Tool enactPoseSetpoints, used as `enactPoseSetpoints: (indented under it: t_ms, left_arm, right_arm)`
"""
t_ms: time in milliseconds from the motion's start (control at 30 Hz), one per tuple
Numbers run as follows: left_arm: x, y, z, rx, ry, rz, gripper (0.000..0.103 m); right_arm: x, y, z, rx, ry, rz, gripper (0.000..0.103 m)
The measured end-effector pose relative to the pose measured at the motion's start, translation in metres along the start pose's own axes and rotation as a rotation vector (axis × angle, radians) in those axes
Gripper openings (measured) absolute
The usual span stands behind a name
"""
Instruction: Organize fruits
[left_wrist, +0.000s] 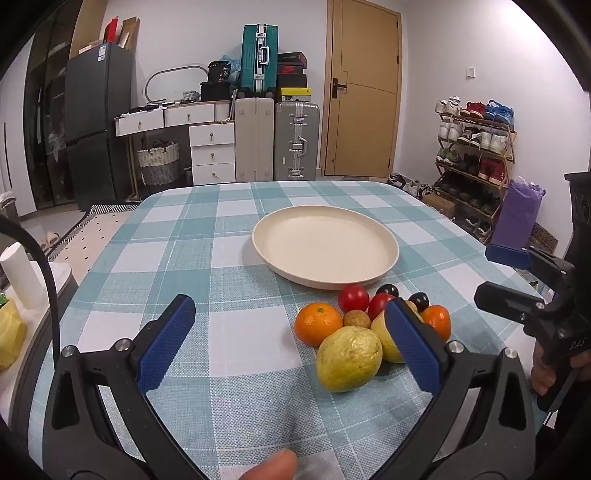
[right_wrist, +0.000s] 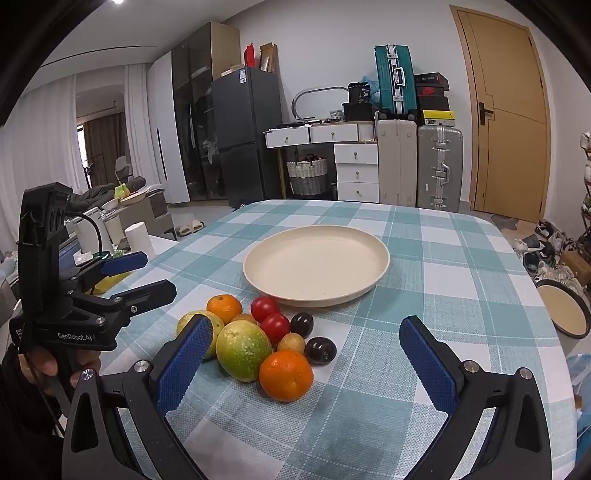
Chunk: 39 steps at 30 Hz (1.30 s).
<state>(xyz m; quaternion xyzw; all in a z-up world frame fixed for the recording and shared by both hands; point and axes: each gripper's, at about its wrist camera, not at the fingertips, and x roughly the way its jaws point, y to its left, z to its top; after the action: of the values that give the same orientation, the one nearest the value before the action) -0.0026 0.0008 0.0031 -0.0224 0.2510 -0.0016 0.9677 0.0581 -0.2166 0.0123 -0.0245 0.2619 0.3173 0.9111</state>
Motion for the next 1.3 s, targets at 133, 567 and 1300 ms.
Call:
enactPoseSetpoints:
  t_ms: [133, 567, 1300]
  left_arm:
    - [0.0011, 0.0002, 0.0002, -0.001, 0.001, 0.000, 0.102]
    - [0.0008, 0.0015, -0.0002, -0.004, 0.002, 0.003, 0.102]
    - [0.0013, 0.0027, -0.0002, -0.005, 0.001, 0.001, 0.102]
  right_arm:
    - [-0.0002, 0.0001, -0.0002, -0.004, 0.000, -0.002, 0.103]
    - [0.0007, 0.0017, 0.0001, -0.012, -0.003, 0.003, 0.103]
    - [0.0004, 0.0053, -0.0003, -0.019, -0.007, -0.001, 0.103]
